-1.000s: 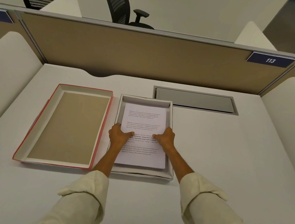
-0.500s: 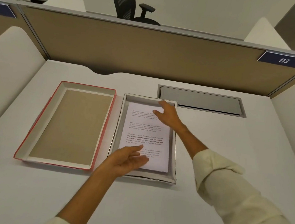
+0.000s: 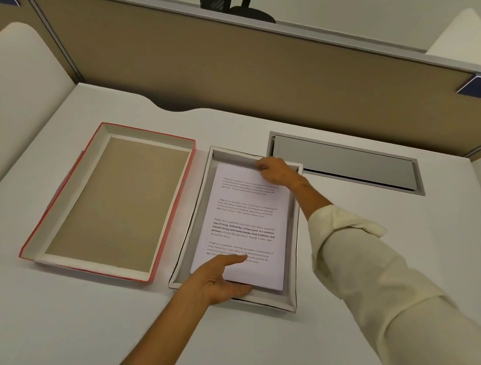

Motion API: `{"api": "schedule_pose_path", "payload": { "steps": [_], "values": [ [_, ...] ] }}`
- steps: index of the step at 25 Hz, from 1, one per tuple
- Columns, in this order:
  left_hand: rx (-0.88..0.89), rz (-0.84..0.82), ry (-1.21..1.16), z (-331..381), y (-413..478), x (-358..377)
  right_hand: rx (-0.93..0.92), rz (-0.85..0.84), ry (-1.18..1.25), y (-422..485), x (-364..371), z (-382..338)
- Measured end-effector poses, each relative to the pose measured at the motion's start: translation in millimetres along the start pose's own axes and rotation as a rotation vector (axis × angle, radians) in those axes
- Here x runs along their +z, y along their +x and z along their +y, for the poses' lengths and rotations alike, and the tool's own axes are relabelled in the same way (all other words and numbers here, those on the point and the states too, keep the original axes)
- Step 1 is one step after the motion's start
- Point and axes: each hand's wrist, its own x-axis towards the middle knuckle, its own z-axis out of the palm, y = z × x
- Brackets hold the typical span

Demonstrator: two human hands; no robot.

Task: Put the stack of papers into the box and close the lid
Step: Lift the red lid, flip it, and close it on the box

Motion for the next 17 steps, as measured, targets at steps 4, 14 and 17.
{"api": "schedule_pose_path", "payload": {
  "steps": [4, 14, 17],
  "values": [
    [-0.012, 0.020, 0.005, 2, 7, 0, -0.012, 0.019, 0.072, 8, 2, -2],
    [-0.017, 0.038, 0.011, 5, 17, -7, -0.027, 0.059, 0.096, 6, 9, -2],
    [-0.015, 0.024, 0.016, 4, 16, -8, -0.021, 0.068, 0.093, 4, 13, -1]
  ]
}}
